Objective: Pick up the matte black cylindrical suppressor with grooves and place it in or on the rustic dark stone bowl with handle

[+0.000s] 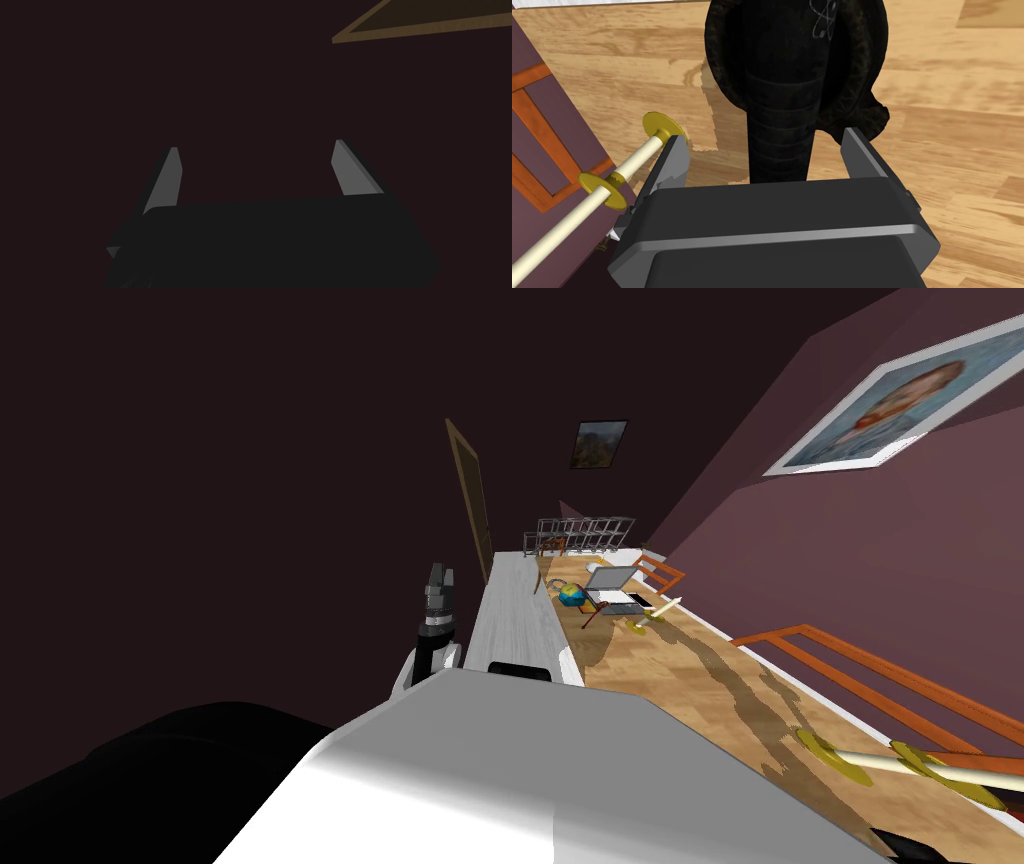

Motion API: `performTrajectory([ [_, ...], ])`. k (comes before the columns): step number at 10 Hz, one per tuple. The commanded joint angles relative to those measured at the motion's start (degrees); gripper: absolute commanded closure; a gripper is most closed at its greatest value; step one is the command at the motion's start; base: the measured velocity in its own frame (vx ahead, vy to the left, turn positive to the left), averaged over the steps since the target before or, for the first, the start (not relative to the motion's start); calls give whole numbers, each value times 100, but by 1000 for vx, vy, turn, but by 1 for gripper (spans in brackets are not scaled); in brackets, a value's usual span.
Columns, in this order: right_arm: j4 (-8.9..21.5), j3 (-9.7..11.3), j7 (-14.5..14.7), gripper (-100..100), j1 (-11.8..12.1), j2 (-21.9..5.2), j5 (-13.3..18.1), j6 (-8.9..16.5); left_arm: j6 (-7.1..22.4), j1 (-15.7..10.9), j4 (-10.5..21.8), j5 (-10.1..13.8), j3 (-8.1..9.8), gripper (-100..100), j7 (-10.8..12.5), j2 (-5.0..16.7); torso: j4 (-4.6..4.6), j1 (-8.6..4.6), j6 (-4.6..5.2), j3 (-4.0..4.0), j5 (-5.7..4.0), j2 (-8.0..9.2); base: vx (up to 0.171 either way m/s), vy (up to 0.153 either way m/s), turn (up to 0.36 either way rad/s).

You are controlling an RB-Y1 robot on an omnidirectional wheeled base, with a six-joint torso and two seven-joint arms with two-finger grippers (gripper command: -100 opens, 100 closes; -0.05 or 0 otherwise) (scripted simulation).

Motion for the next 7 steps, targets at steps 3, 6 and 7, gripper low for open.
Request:
performTrajectory([
  [3, -81, -4, -66, -100, 94, -291, -104, -180, 0, 0, 0, 0, 0, 0, 0, 0, 0, 3, 2, 0, 2, 1, -5, 7, -47],
  [6, -162, -8, -131, -100, 188, -582, -209, -360, 0, 0, 0, 0, 0, 0, 0, 0, 0, 7, 1, 1, 2, 2, -9, 13, -48],
  [7, -202, -10, -164, -100, 235, -727, -261, -449, 0, 0, 0, 0, 0, 0, 0, 0, 0, 7, 1, 1, 3, 2, -11, 12, -59],
])
